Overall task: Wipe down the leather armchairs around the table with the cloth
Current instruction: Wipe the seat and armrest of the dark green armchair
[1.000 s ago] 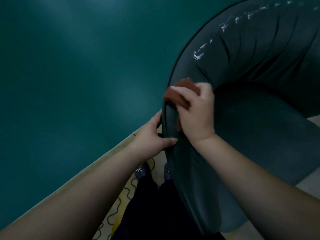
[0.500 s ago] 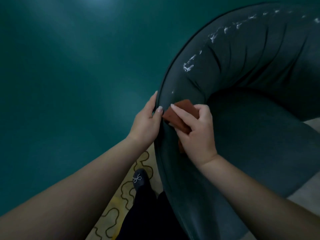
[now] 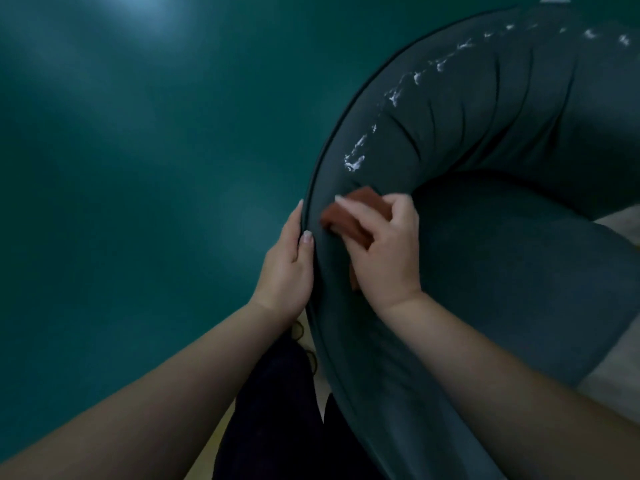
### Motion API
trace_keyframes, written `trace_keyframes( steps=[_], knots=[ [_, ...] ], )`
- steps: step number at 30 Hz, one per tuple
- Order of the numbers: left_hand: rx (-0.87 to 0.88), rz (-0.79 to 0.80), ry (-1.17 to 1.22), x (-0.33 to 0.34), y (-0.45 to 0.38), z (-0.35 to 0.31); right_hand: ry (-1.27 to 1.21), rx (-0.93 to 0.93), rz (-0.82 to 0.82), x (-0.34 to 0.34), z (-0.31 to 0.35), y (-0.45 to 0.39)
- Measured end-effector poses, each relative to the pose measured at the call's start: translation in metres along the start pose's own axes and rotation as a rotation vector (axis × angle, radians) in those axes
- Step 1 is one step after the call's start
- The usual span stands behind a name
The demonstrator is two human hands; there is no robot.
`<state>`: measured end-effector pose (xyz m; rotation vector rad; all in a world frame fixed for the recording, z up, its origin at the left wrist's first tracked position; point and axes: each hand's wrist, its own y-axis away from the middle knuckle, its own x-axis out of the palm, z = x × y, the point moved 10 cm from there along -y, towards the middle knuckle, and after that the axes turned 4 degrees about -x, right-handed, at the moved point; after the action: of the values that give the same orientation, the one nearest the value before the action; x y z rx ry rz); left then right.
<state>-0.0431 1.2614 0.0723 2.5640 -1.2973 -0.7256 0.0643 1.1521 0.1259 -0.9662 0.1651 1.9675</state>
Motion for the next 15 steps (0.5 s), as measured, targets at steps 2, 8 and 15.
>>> trace_keyframes(
  steps=[2, 8, 15],
  knots=[
    [0.02, 0.025, -0.024, -0.001, -0.015, -0.006, -0.044, 0.136, -0.101, -0.001, -0.009, -0.023],
    [0.061, 0.168, -0.093, -0.001, -0.06, -0.026, 0.007, 0.252, -0.016, -0.003, -0.007, 0.007],
    [0.012, 0.36, -0.074, 0.007, -0.083, -0.03, -0.042, 0.474, -0.219, -0.008, -0.01, -0.003]
  ],
)
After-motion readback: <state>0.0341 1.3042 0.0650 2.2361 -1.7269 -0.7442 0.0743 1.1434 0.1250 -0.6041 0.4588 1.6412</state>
